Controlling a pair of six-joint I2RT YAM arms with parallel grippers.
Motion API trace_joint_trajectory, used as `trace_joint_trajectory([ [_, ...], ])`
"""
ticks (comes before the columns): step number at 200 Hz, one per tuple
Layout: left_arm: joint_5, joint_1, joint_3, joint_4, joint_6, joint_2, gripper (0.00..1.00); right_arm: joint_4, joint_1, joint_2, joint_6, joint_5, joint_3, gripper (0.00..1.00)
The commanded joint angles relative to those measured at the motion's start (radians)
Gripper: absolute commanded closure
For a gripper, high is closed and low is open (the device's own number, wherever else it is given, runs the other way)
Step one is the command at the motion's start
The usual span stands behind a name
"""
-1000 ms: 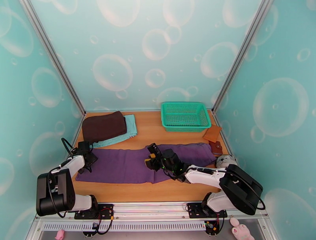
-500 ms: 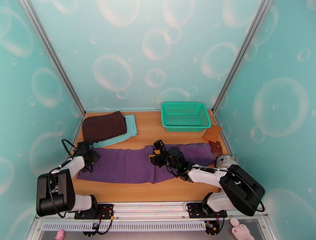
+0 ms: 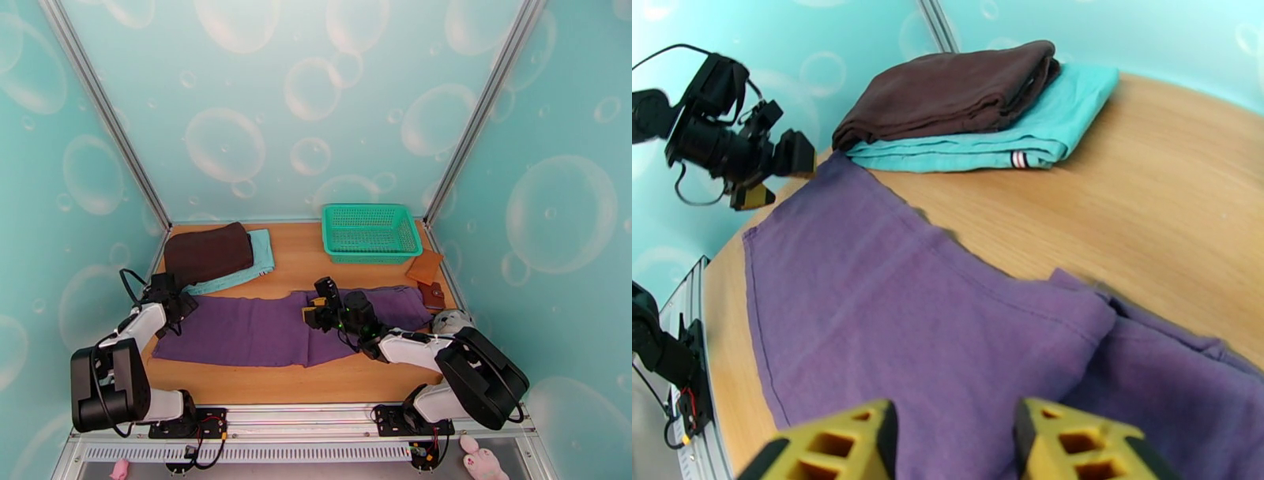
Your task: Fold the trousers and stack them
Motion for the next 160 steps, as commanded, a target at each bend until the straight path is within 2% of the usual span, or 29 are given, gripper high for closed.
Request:
trace_joint_trajectory([
  [1, -0.07, 0.015, 0.039, -0.106, 0.087, 0.108, 0.01, 0.064, -0.036, 0.018, 0.069, -0.082, -0.021, 0.55],
  [24, 0.042, 0.025, 0.03, -0.078, 0.101, 0.182, 0.02, 0.087, -0.055, 0.017, 0.082, -0.097, -0.033, 0.55],
  [54, 0.098, 0.045, -0.001, -0.056, 0.096, 0.197, 0.04, 0.068, -0.071, 0.0, 0.076, -0.089, -0.038, 0.55],
  [76, 0.173, 0.052, -0.015, -0.044, 0.107, 0.22, 0.11, 0.061, -0.072, -0.004, 0.071, -0.084, -0.038, 0.55],
  [100, 0.233, 0.021, -0.036, -0.015, 0.119, 0.226, 0.24, 0.056, -0.073, -0.004, 0.07, -0.085, -0.035, 0.55],
  [108, 0.257, 0.01, -0.042, -0.01, 0.124, 0.224, 0.3, 0.055, -0.074, -0.006, 0.068, -0.084, -0.035, 0.55],
  [136, 0.274, -0.017, -0.053, -0.03, 0.122, 0.175, 0.67, 0.052, -0.074, -0.019, 0.065, -0.068, -0.041, 0.55],
  [153, 0.251, -0.037, -0.05, -0.054, 0.096, 0.106, 0.97, 0.056, -0.074, -0.03, 0.068, -0.053, -0.047, 0.55],
  [160, 0.266, -0.042, -0.048, -0.056, 0.089, 0.074, 1.0, 0.061, -0.075, -0.035, 0.068, -0.048, -0.054, 0.55],
])
